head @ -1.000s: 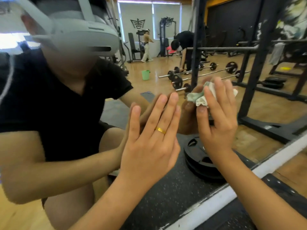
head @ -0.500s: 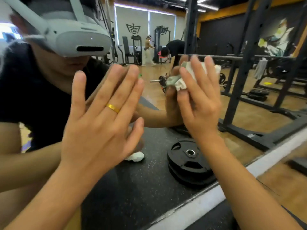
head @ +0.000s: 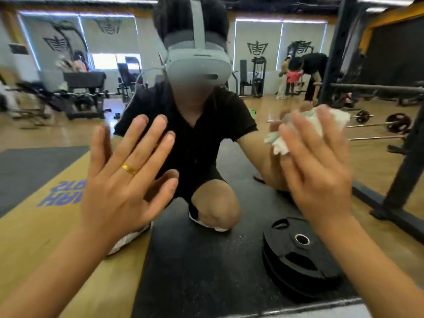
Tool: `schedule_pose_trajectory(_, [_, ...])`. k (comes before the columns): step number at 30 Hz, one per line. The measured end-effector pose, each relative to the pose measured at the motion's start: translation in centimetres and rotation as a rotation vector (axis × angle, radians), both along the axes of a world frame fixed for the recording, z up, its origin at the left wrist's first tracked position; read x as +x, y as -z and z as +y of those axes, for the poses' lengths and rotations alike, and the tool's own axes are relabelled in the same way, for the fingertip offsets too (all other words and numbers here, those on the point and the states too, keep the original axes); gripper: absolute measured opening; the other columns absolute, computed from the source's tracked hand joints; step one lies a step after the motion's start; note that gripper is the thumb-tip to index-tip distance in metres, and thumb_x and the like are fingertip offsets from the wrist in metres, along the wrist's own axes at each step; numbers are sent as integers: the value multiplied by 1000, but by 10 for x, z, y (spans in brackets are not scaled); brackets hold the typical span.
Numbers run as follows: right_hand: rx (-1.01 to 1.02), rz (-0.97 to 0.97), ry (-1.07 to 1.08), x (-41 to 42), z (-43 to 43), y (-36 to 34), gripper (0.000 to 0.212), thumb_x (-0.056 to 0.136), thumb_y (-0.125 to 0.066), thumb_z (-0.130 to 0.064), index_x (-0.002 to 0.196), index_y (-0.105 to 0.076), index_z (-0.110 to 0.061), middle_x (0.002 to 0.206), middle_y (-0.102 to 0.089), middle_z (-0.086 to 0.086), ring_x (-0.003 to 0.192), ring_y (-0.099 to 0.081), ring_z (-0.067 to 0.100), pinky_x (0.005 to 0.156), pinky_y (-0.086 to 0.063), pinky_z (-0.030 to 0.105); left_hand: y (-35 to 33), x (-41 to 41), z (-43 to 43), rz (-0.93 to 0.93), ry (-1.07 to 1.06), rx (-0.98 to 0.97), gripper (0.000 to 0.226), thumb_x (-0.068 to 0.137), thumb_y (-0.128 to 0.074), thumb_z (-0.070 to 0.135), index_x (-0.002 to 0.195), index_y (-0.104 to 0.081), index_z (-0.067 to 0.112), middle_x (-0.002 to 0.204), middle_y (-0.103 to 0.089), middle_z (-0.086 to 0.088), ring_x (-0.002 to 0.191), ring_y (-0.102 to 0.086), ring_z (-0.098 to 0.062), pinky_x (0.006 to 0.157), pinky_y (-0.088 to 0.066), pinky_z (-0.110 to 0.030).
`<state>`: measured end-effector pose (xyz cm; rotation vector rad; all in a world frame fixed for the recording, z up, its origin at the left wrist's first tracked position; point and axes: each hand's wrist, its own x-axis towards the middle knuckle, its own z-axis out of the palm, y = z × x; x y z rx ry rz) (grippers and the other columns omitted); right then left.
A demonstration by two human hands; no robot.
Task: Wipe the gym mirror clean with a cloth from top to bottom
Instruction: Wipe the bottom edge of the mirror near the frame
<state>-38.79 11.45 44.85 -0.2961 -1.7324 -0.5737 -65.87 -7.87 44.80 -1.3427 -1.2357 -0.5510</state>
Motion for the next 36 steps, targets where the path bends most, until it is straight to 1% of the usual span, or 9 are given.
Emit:
schedule_pose_trajectory(5, [-218, 198, -73, -4, -5, 7, 34, 105, -56, -8, 139, -60, -2, 149, -52, 17, 145, -34, 51, 108, -30, 78, -2, 1, 1, -26, 58, 21, 59, 96, -63, 24, 149, -45, 6, 157, -42, -13, 150, -36, -31, 103, -32, -79])
schedule_pose_trajectory(8, [-139, 151, -52, -17, -9, 25, 35, 108, -54, -14, 141, -57, -6, 149, -52, 14, 145, -33, 48, 106, -31, 79, -2, 3, 2, -60, 110, 40, 53, 98, -60, 21, 147, -48, 6, 155, -43, -12, 153, -31, -24, 111, -27, -75])
schedule_pose_trajectory(11, [-106, 64, 6, -5, -3, 19, 40, 111, -49, -25, 148, -51, -11, 158, -42, 11, 151, -27, 42, 112, -26, 75, 2, 9, 6, -121, 150, 65, 56, 98, -59, 21, 150, -46, 5, 156, -43, -12, 153, -31, -24, 119, -17, -68])
schedule_pose_trajectory(15, [-183, 31, 51, 3, -10, 8, 48, 112, -42, -37, 154, -47, -15, 166, -30, 9, 156, -18, 35, 120, -17, 69, 7, 19, 15, -188, 191, 125, 54, 100, -57, 25, 150, -47, 8, 157, -42, -10, 153, -31, -26, 116, -16, -74])
schedule_pose_trajectory(19, [-203, 112, 15, -4, -12, -9, 43, 112, -46, -28, 152, -50, -14, 165, -31, 10, 156, -19, 36, 124, -14, 65, 9, 25, 21, -224, 201, 183, 45, 101, -56, 21, 144, -55, 9, 155, -45, -8, 150, -36, -29, 116, -15, -71])
schedule_pose_trajectory(26, [-167, 68, -10, 4, -15, 49, 51, 103, -57, -4, 152, -42, -4, 161, -37, 13, 154, -27, 38, 116, -31, 69, 10, 25, 20, -246, 236, 196, 41, 100, -57, 19, 140, -61, 9, 154, -45, -6, 150, -37, -27, 124, -7, -57])
schedule_pose_trajectory(29, [-190, 147, 7, 12, -7, 23, 56, 104, -58, -6, 155, -36, 1, 162, -30, 13, 152, -30, 39, 123, -31, 52, 10, 24, 20, -230, 227, 198, 42, 100, -56, 19, 141, -60, 9, 155, -44, -6, 150, -36, -27, 125, -5, -55])
schedule_pose_trajectory(32, [-210, 258, 39, 20, 5, -13, 53, 107, -56, -16, 154, -38, 2, 160, -38, 23, 151, -32, 38, 126, -25, 33, 10, 24, 21, -214, 217, 200, 42, 99, -57, 18, 140, -61, 9, 155, -44, -7, 150, -37, -28, 124, -6, -55])
schedule_pose_trajectory(36, [-177, 206, 12, 15, 1, 11, 47, 105, -59, -8, 150, -47, 2, 158, -43, 16, 152, -32, 38, 125, -28, 50, 11, 25, 20, -218, 215, 197, 42, 100, -55, 19, 140, -61, 10, 155, -45, -6, 151, -35, -25, 124, -8, -57])
